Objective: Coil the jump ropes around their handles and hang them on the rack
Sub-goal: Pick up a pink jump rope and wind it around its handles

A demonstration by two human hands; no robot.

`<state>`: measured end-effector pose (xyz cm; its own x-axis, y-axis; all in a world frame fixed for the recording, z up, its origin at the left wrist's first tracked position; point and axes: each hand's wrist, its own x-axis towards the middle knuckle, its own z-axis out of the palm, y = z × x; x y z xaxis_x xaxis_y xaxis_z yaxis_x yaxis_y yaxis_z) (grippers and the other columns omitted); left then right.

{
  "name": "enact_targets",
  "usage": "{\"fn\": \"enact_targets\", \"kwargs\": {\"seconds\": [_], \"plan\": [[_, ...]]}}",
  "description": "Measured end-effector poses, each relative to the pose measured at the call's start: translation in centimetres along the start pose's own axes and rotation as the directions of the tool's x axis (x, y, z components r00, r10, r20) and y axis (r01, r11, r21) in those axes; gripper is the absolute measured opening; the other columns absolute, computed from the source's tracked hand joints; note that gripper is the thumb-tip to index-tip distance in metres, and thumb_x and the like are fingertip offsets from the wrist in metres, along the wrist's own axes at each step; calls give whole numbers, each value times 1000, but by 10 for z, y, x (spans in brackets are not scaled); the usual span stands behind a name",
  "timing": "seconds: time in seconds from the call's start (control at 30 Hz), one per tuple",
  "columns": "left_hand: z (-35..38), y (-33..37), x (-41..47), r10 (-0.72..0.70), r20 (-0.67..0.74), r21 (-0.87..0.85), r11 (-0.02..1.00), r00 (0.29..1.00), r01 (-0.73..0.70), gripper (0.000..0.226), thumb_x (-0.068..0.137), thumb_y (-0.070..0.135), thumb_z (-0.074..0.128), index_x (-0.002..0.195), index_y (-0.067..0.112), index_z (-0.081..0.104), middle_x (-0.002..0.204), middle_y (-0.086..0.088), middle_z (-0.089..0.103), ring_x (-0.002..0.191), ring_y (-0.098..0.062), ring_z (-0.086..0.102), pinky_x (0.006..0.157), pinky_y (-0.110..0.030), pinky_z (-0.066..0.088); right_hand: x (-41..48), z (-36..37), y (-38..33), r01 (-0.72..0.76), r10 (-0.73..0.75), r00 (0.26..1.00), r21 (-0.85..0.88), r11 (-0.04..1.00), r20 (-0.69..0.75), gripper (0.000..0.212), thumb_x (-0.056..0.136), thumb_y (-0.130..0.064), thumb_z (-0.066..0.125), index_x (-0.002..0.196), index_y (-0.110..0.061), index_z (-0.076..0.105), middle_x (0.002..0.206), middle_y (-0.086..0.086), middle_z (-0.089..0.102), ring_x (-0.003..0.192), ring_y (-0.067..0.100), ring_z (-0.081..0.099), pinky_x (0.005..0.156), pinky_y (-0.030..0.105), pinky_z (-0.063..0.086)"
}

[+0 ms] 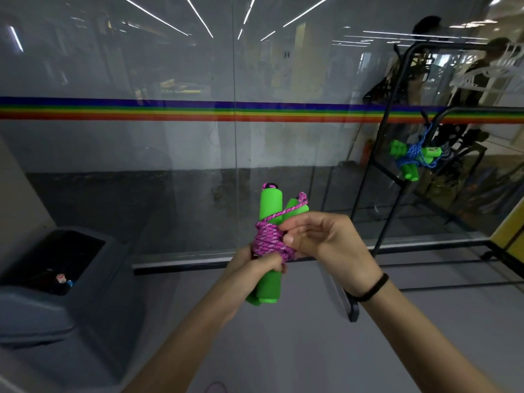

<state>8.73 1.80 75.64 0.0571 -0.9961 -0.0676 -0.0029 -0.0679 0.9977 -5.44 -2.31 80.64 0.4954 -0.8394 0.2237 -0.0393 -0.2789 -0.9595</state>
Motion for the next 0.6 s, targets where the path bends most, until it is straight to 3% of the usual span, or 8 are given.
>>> {"fn": "enact_targets", "kwargs": {"seconds": [0.1, 0.23, 0.3, 0.43, 0.6], "plan": [[7, -1, -2, 24, -2, -6, 1000, 1000, -24, 19, 68, 10, 75, 73, 20, 60, 48, 13, 54, 47, -3, 51, 46, -13, 39, 2, 0, -2, 95, -100, 991, -65, 993, -86, 17, 79, 3, 64, 76, -14, 65, 73, 10, 63, 65, 13, 59, 58, 22, 52], [12, -8, 2, -121, 28, -223, 967, 992, 124, 39, 41, 16, 73, 75, 10, 56, 52, -1, 55, 45, -14, 51, 48, -23, 47, 9, -2, -2, 84, -70, 987, 94, 992, -145, 20, 84, 10, 53, 77, -7, 59, 61, 4, 57, 45, 3, 51, 44, 14, 45], [12, -10, 3, -143, 70, -387, 908, 987, 159, 39, 36, 17, 67, 71, 5, 55, 56, -5, 54, 42, -13, 50, 48, -25, 50, 14, -6, 1, 80, -49, 980, 158, 984, -191, 20, 84, 10, 52, 76, -7, 60, 56, -3, 60, 44, 3, 50, 45, 13, 44], [11, -11, -4, -85, 249, -621, 750, 965, 227, 18, 39, 10, 62, 57, 8, 59, 60, -4, 55, 45, -11, 48, 55, -24, 53, 20, -16, 5, 84, 7, 954, 288, 954, -300, 22, 86, 9, 49, 76, -8, 59, 49, -4, 61, 45, 3, 51, 51, 12, 46], [10, -21, -7, 68, 377, -796, 534, 924, 285, 37, 38, 10, 77, 72, 3, 65, 72, -8, 60, 62, -16, 57, 69, -31, 56, 18, -16, 6, 92, 25, 952, 364, 927, -306, 21, 86, 7, 49, 77, -9, 59, 53, -5, 61, 49, 4, 53, 55, 13, 47]]}}
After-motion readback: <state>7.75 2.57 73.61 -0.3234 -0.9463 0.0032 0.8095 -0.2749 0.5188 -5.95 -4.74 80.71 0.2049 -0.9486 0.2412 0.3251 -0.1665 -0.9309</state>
